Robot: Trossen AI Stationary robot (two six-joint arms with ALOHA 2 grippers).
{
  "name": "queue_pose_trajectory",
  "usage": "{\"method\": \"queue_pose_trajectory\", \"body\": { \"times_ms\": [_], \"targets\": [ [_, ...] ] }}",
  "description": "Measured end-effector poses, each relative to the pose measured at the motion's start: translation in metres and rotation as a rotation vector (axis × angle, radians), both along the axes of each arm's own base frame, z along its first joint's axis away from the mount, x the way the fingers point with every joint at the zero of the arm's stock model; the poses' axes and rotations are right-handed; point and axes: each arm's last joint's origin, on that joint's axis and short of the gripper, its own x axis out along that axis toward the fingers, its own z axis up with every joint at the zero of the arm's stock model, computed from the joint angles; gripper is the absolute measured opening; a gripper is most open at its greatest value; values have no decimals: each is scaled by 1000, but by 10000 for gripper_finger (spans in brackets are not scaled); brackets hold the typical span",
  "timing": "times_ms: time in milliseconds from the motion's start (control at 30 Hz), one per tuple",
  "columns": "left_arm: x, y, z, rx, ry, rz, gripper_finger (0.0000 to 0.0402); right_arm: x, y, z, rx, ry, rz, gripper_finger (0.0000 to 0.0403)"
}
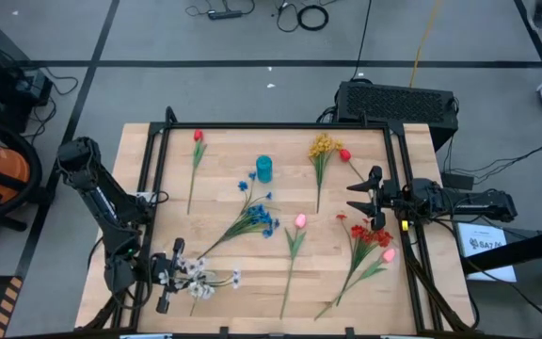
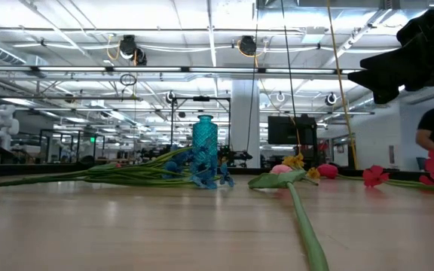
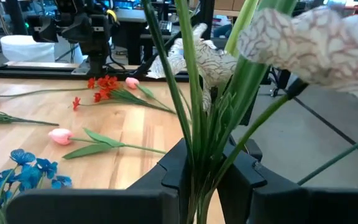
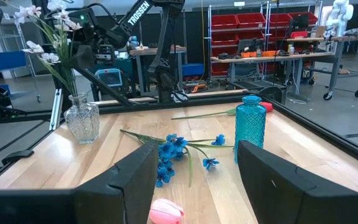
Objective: Sort flowers into vase by color
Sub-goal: Put the white flowers into the transparent flower vase
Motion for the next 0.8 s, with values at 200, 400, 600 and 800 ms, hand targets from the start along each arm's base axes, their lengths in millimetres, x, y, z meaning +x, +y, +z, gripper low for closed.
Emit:
{"method": "queue_pose_trajectory", "body": {
  "times_ms": [200,400,600,800],
  "targets": [
    [-1,2,3,-8,-4,0,75,0,0,0,0,1,0,212],
    [-1,3,4,-15,-7,0,132,0,0,0,0,1,0,212],
    [-2,3,2,11,11,-13,185,0,0,0,0,1,0,212],
    [-7,7,3,25,46,-52,191,0,0,0,0,0,0,212]
  ]
}}
